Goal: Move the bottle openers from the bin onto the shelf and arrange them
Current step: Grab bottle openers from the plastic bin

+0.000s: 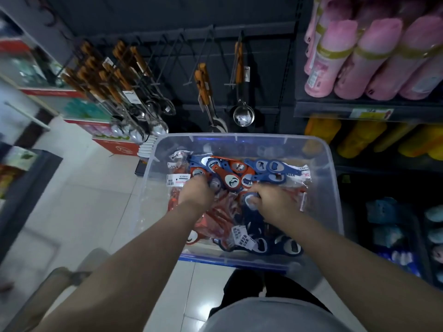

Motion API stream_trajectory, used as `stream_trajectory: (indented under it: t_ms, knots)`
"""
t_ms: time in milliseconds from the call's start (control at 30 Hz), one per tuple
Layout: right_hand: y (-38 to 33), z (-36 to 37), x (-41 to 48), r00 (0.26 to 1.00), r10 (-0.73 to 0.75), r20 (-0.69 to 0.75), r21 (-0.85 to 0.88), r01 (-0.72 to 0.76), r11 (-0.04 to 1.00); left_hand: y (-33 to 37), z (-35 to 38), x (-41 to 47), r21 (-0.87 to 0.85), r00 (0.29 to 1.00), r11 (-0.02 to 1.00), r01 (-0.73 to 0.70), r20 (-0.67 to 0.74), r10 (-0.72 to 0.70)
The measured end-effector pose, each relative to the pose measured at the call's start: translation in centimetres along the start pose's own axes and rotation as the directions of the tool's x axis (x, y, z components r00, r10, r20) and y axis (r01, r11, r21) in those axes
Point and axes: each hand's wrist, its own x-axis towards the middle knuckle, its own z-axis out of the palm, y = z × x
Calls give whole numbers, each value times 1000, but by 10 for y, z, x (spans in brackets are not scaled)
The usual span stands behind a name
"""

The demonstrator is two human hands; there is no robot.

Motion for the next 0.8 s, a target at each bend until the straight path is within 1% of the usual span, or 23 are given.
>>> stream_trajectory:
  t_ms: [67, 100, 133, 167, 233, 267, 300, 333, 367, 400, 433, 533, 600, 733, 800]
  knots:
    - [0, -6, 13, 998, 30, -60, 17, -29, 999, -4, -5, 6, -81, 996, 996, 45, -72, -51]
    - [1, -11, 18, 995, 53, -80, 19, -52, 998, -2, -7, 9, -115, 994, 992, 45, -98, -57]
    - [3, -16, 22, 994, 74, -79, 20, -73, 997, 1, -9, 11, -129, 993, 991, 18, -115, -33]
    - [3, -19, 28, 995, 81, -56, 4, -81, 997, 5, -10, 16, -114, 993, 993, -39, -119, 25]
    - [6, -19, 37, 997, 77, 28, -64, -75, 995, 17, -9, 25, 31, 969, 971, -236, -63, 238]
    - [6, -17, 38, 995, 74, 62, -90, -68, 994, 23, -7, 30, 133, 938, 930, -344, -2, 347]
    - [7, -14, 38, 994, 74, 81, -101, -66, 993, 29, -5, 34, 232, 906, 877, -421, 74, 416]
    - [8, -11, 37, 994, 73, 83, -98, -65, 993, 34, -3, 39, 316, 887, 829, -462, 149, 438]
    - [9, -9, 35, 994, 79, 79, -97, -71, 993, 37, 0, 43, 383, 880, 792, -475, 203, 429]
    - [9, -7, 33, 994, 83, 71, -102, -76, 992, 41, 1, 46, 436, 882, 767, -470, 222, 415]
    - [10, -6, 32, 994, 87, 64, -110, -80, 991, 42, 3, 49, 476, 881, 742, -472, 225, 417]
    - [9, -2, 28, 996, 63, 65, -140, -54, 989, 40, 5, 49, 548, 849, 660, -514, 214, 483]
    - [6, 1, 26, 994, 48, 101, -222, -25, 975, 34, 1, 48, 552, 857, 666, -502, 212, 470]
    - [-1, 11, 28, 990, 101, 99, -319, -65, 945, 17, -8, 45, 504, 894, 739, -447, 220, 391]
    - [-4, 14, 31, 990, 91, 104, -374, -45, 926, 9, -13, 42, 493, 892, 744, -451, 215, 398]
